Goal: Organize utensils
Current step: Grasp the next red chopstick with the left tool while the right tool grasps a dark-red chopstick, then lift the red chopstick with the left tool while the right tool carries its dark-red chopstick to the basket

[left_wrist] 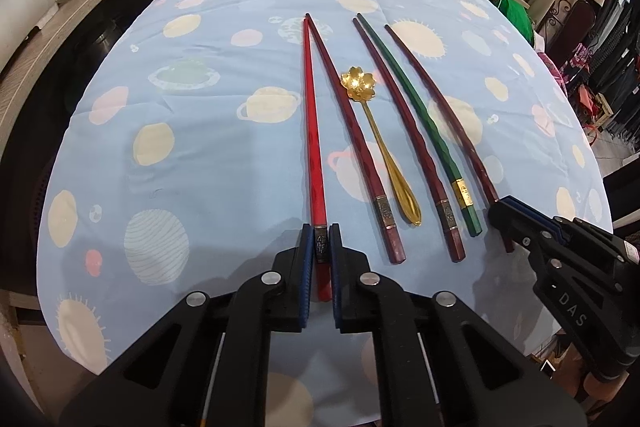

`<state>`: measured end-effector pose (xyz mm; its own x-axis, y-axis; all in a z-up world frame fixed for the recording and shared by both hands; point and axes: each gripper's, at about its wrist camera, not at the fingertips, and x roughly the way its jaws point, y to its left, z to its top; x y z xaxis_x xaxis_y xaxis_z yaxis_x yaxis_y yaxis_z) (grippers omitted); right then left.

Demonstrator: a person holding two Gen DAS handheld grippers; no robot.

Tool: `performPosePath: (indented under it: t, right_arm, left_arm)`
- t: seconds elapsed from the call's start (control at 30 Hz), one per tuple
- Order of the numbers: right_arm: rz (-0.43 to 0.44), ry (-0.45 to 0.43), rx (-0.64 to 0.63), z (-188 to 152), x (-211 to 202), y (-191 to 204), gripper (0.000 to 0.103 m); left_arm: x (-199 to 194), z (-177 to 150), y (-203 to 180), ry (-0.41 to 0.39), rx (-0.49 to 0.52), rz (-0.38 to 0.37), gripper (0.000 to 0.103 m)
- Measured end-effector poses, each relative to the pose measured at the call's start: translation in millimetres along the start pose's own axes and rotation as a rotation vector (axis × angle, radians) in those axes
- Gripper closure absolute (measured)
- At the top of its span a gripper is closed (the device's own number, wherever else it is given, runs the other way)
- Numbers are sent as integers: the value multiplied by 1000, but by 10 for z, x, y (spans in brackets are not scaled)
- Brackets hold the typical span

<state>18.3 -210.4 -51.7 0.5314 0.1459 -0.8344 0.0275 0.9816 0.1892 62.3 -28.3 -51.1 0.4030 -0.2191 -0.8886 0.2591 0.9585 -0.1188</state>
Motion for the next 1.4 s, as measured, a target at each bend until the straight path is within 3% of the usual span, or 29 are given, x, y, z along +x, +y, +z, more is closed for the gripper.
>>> performPosePath:
  t: [0.27, 0.57, 0.9, 1.4]
  right_arm:
    - [8, -47, -2, 46, -230, 9, 96]
    - [27, -165, 13, 318, -664, -7, 96]
    - [58, -285, 39, 788, -1061, -67, 96]
    - [74, -388, 57, 1436, -1240, -88, 96]
  left_arm:
    - [-210, 40, 102, -44, -30, 4, 96]
    - [-638, 248, 200, -141, -71, -12, 96]
    - [-1037, 678, 254, -258, -88, -23, 96]
    - [-1448, 1494, 237, -410, -75, -14, 96]
